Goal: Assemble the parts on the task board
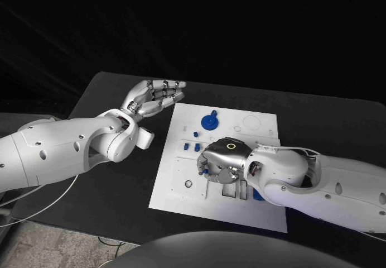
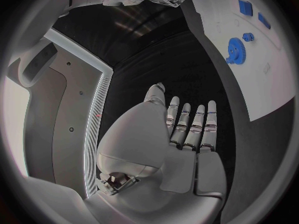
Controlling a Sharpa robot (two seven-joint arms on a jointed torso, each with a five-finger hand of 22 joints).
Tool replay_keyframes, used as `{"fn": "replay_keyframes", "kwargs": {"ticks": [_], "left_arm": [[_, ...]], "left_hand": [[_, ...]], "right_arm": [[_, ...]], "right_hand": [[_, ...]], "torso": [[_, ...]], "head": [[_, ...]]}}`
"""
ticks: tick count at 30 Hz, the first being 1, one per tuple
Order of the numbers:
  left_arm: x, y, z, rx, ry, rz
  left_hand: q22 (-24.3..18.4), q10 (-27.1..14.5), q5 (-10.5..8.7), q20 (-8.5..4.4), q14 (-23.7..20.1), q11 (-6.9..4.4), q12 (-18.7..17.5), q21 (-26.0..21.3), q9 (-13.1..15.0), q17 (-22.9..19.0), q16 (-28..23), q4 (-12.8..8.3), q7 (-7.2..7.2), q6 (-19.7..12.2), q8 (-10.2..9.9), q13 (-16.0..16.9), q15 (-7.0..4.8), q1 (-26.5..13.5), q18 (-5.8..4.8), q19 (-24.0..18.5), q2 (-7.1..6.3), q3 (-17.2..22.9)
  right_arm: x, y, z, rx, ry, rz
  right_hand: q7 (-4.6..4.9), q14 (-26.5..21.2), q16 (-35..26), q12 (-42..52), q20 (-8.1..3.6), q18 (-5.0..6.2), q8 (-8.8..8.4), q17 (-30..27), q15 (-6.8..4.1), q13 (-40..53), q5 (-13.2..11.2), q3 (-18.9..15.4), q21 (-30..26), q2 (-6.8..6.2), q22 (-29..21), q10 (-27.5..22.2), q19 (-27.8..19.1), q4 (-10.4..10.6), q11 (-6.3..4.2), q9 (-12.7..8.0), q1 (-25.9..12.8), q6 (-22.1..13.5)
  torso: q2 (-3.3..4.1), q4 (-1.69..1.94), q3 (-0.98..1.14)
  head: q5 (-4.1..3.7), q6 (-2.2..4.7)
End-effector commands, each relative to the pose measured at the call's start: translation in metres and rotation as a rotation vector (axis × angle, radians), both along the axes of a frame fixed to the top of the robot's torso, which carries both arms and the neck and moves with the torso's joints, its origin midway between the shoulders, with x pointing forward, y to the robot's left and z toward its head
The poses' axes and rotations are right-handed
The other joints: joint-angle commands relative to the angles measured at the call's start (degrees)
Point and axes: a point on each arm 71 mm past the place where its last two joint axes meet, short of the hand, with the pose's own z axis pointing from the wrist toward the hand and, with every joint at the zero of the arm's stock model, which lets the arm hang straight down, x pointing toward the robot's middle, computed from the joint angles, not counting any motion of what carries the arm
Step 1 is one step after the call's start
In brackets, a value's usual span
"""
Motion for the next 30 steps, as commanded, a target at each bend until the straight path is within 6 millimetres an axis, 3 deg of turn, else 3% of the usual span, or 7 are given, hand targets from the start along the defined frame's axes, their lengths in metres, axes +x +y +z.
{"fn": "replay_keyframes", "kwargs": {"ticks": [1,5,19,30], "left_arm": [[-0.0004,-0.0028,0.0000,-0.010,0.004,-0.022],[-0.0002,-0.0037,-0.0003,-0.011,0.006,-0.024],[-0.0001,-0.0049,-0.0012,-0.011,0.012,-0.026],[0.0002,-0.0053,-0.0018,-0.011,0.015,-0.027]], "left_hand": [[-0.07,0.22,0.16,0.08,0.30,0.12,0.37,0.29,0.08,0.03,0.21,0.17,0.03,0.32,0.38,0.06,0.01,-0.10,-0.74,0.37,0.60,0.02],[-0.07,0.22,0.16,0.08,0.30,0.12,0.37,0.29,0.08,0.03,0.21,0.17,0.03,0.32,0.38,0.06,0.01,-0.10,-0.74,0.37,0.60,0.02],[-0.14,0.25,-0.02,0.08,0.36,0.24,0.38,0.34,0.08,0.03,0.27,0.22,0.10,0.31,0.37,0.06,0.03,-0.18,-0.75,0.49,0.80,0.02],[-0.18,0.26,-0.09,0.08,0.38,0.29,0.38,0.36,0.08,0.02,0.29,0.23,0.12,0.31,0.38,0.06,0.05,-0.21,-0.76,0.53,0.92,0.03]], "right_arm": [[-0.0003,-0.0005,-0.0011,-0.033,0.004,-0.001],[-0.0004,0.0004,-0.0010,-0.032,0.007,0.002],[0.0000,0.0041,-0.0009,-0.023,0.007,0.012],[-0.0013,0.0053,-0.0004,-0.019,0.011,0.020]], "right_hand": [[-0.19,-0.17,-0.14,0.36,0.06,-0.08,-0.82,0.01,0.17,0.16,2.47,0.07,-0.07,0.31,3.38,1.58,-0.28,1.17,-1.42,-0.66,-1.62,0.64],[-0.30,0.00,0.04,0.43,0.05,-0.11,-1.12,0.13,0.09,0.25,3.50,0.27,0.11,0.50,3.43,1.61,-0.13,1.46,-1.50,-1.00,-1.95,0.85],[-0.20,0.24,0.29,0.60,-0.04,-0.16,-2.23,0.24,0.00,0.50,3.17,0.78,0.38,0.72,3.53,1.42,0.13,1.48,-1.58,-2.07,-1.84,0.60],[0.54,-0.15,-0.11,0.66,0.06,-0.13,-4.85,-0.41,0.29,0.95,2.16,1.61,-0.35,-0.05,3.47,0.15,-0.07,0.64,-1.09,-4.85,-0.92,-0.14]], "torso": [[-0.01,0.03,0.00],[0.02,0.06,0.04],[0.07,0.07,0.01],[0.03,0.00,0.03]], "head": [[-0.14,0.00],[-0.10,0.00],[0.14,0.00],[0.27,0.00]]}}
